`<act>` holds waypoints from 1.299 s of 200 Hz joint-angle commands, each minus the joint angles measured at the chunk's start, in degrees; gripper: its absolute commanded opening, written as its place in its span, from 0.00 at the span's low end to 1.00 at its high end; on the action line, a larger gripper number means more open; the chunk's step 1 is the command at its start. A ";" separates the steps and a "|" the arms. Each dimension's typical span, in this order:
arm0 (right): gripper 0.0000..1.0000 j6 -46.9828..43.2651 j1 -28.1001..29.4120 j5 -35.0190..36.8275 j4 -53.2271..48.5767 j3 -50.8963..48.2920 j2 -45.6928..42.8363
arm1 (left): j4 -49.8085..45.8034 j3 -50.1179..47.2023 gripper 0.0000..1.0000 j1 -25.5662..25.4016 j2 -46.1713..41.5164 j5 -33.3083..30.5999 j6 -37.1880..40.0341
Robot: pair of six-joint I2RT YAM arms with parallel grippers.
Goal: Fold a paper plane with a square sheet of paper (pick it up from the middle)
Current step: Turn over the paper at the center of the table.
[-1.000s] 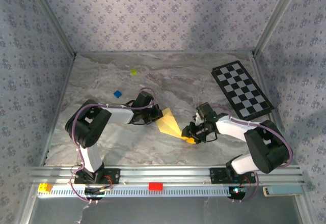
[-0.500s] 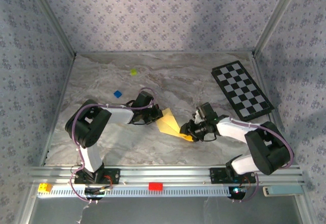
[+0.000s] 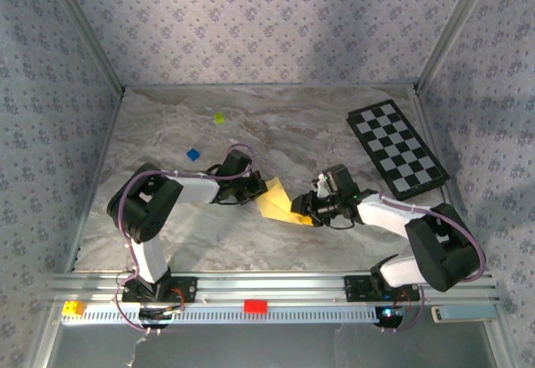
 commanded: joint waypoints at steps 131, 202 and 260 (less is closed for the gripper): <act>0.20 -6.23 -1.37 -3.71 1.52 -0.23 2.56 | -0.79 -1.57 0.00 -0.08 1.18 -0.79 -2.88; 0.04 -8.32 -2.26 -3.82 -0.73 0.20 -0.24 | 5.08 -4.10 0.22 -0.14 -9.26 -4.42 -1.85; 0.00 -15.44 -2.41 2.09 -12.47 4.65 -6.57 | -1.87 -6.66 0.36 -1.11 -24.04 -11.97 2.56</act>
